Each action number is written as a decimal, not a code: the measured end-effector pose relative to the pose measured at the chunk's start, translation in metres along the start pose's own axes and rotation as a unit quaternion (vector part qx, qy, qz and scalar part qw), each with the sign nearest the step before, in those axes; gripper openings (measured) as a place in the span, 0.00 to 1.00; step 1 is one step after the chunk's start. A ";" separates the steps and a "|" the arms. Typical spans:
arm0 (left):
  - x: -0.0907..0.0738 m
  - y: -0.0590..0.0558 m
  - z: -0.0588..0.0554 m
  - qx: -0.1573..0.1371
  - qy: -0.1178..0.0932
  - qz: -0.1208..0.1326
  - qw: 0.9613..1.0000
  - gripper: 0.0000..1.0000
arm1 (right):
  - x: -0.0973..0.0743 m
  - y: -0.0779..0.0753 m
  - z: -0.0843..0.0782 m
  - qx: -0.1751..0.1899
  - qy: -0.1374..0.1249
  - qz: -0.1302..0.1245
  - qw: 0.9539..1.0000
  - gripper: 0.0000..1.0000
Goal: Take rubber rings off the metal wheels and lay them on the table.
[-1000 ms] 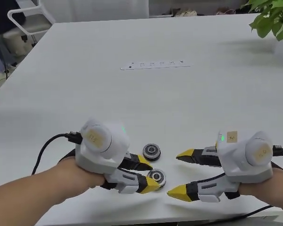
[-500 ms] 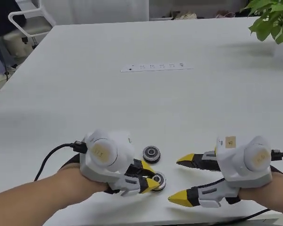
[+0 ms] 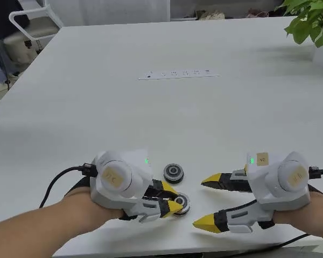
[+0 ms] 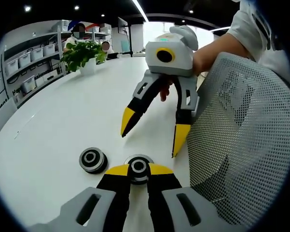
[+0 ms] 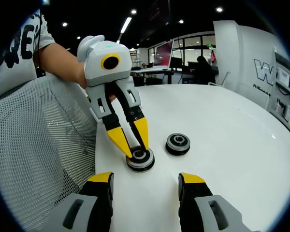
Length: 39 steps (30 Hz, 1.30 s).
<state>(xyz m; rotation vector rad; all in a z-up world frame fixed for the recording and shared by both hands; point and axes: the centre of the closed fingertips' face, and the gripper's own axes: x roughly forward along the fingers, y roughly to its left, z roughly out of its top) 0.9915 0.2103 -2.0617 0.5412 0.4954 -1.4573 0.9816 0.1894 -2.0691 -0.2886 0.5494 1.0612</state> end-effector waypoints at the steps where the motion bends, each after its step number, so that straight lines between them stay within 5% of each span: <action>1: 0.000 0.000 0.000 0.000 0.000 0.001 1.000 0.08 | 0.000 0.000 0.000 -0.001 0.001 0.001 1.000 0.51; 29: 0.000 0.000 0.000 -0.007 -0.007 0.000 1.000 0.08 | 0.029 0.006 0.018 -0.001 -0.002 0.054 0.999 0.37; 39: 0.001 0.000 0.001 -0.007 -0.008 0.001 1.000 0.08 | 0.033 0.008 0.012 0.004 0.005 0.059 0.998 0.30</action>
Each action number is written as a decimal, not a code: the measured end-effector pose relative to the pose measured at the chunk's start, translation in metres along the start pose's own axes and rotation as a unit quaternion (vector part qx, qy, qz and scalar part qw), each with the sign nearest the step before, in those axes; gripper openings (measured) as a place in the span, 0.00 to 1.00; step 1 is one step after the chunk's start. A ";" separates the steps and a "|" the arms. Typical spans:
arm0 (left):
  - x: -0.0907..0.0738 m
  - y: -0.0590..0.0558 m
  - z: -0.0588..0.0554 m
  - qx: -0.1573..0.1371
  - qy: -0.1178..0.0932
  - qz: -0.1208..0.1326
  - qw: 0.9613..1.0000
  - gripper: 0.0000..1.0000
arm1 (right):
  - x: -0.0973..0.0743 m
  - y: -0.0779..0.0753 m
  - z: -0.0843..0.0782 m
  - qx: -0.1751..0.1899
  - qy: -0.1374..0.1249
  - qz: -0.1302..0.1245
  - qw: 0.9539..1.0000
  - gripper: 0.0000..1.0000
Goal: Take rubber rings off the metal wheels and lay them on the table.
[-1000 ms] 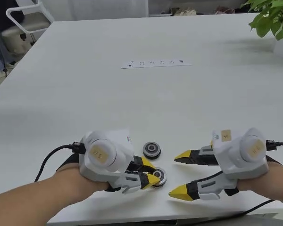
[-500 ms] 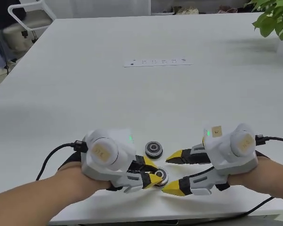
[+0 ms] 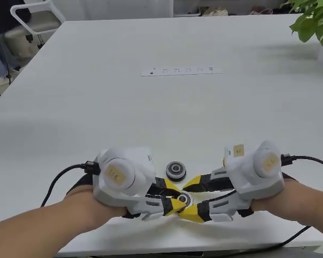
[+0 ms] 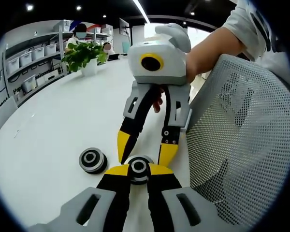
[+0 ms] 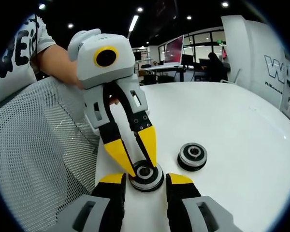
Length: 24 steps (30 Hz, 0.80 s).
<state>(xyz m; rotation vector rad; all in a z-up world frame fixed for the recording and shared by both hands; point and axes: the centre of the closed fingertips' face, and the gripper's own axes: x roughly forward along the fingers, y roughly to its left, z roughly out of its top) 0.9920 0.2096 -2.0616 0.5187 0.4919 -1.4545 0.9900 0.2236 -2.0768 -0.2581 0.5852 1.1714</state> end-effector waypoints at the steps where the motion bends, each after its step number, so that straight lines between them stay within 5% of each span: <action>1: 0.000 0.000 0.000 0.000 0.000 0.000 1.000 0.08 | 0.000 0.000 0.000 0.003 -0.002 0.001 1.000 0.29; 8: 0.000 0.000 0.000 0.000 -0.002 0.001 1.000 0.08 | -0.005 -0.001 0.001 0.031 -0.016 -0.004 0.999 0.26; 24: 0.000 0.000 0.000 0.000 -0.003 0.002 1.000 0.08 | -0.014 0.000 -0.011 -0.011 0.016 -0.023 1.000 0.15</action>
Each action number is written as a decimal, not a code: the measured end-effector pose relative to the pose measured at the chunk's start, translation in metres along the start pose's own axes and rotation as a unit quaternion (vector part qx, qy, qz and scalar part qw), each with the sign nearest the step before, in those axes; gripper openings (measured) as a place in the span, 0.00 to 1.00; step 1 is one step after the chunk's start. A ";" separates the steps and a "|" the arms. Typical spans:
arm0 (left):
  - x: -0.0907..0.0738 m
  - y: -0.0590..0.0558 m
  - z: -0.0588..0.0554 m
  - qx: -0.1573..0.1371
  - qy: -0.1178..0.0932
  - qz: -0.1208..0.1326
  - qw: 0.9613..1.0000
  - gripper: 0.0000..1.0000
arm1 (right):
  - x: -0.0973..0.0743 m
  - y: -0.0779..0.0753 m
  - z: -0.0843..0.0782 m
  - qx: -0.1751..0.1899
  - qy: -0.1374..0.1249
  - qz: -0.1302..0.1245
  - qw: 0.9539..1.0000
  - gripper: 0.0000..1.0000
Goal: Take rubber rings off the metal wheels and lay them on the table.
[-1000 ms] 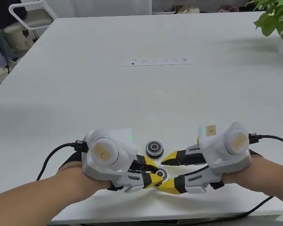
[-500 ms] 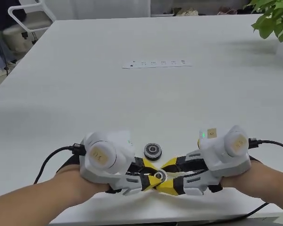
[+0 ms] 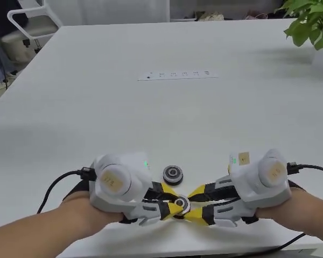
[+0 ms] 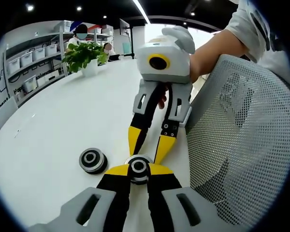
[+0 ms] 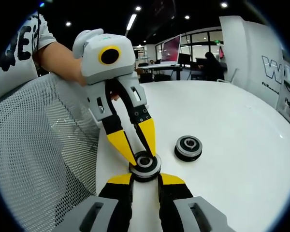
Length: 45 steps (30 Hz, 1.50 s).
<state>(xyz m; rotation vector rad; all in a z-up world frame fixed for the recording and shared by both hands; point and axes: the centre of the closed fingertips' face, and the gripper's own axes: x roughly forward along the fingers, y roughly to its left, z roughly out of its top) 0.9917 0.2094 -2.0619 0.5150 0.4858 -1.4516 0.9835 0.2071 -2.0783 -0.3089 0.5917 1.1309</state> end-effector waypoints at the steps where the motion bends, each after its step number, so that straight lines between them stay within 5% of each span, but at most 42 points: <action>1: 0.000 0.000 0.000 0.000 0.000 0.000 1.000 0.08 | 0.000 0.000 0.000 0.001 -0.001 0.001 1.000 0.13; 34: 0.000 0.002 0.000 -0.006 0.001 0.008 1.000 0.07 | -0.002 -0.009 -0.003 -0.039 0.038 -0.035 0.998 0.00; 45: 0.001 0.002 0.001 -0.003 0.005 0.011 1.000 0.07 | -0.006 -0.012 -0.003 0.022 0.031 -0.038 0.999 0.00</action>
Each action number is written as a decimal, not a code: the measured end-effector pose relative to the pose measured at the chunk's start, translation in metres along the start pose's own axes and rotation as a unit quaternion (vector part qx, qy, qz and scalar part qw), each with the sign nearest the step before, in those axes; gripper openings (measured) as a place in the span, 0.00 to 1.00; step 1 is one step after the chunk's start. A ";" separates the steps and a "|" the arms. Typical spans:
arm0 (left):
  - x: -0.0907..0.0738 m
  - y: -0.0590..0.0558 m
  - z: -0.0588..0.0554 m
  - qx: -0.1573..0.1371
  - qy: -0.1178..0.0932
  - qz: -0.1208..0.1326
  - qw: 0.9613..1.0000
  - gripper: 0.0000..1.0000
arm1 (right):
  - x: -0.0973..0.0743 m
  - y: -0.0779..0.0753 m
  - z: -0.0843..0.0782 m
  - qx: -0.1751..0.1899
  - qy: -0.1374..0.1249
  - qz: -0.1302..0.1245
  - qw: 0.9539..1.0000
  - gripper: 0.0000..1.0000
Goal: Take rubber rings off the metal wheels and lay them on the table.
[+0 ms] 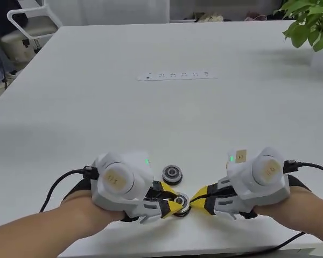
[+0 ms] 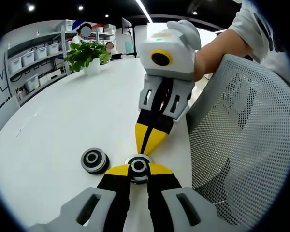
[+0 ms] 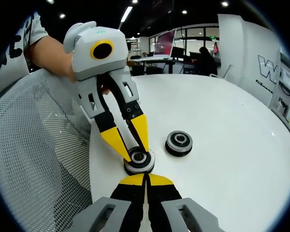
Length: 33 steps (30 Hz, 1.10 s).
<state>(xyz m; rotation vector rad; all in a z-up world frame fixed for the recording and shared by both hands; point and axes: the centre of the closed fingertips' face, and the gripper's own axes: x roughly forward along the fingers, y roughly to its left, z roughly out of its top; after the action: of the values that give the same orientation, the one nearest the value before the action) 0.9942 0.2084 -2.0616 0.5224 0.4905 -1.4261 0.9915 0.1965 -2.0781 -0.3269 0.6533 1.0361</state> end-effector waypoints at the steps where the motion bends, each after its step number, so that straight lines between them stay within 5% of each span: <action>1: 0.000 0.000 0.000 0.000 0.000 0.000 1.000 0.07 | 0.000 0.000 0.000 0.002 0.000 0.000 1.000 0.00; 13: 0.000 0.000 0.000 -0.003 -0.001 0.003 1.000 0.07 | -0.001 -0.005 0.001 0.073 -0.020 0.000 0.997 0.00; 23: 0.000 0.000 0.000 -0.003 0.003 0.006 1.000 0.07 | -0.005 -0.007 0.010 0.165 -0.062 0.013 0.984 0.00; 33: 0.001 0.001 0.000 -0.004 0.004 0.010 1.000 0.07 | -0.006 -0.005 0.012 0.179 -0.072 0.019 0.981 0.00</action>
<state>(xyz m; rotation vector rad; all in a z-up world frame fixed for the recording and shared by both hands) 0.9950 0.2072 -2.0620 0.5249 0.4967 -1.4036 0.9981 0.1967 -2.0653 0.0734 0.7019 0.9469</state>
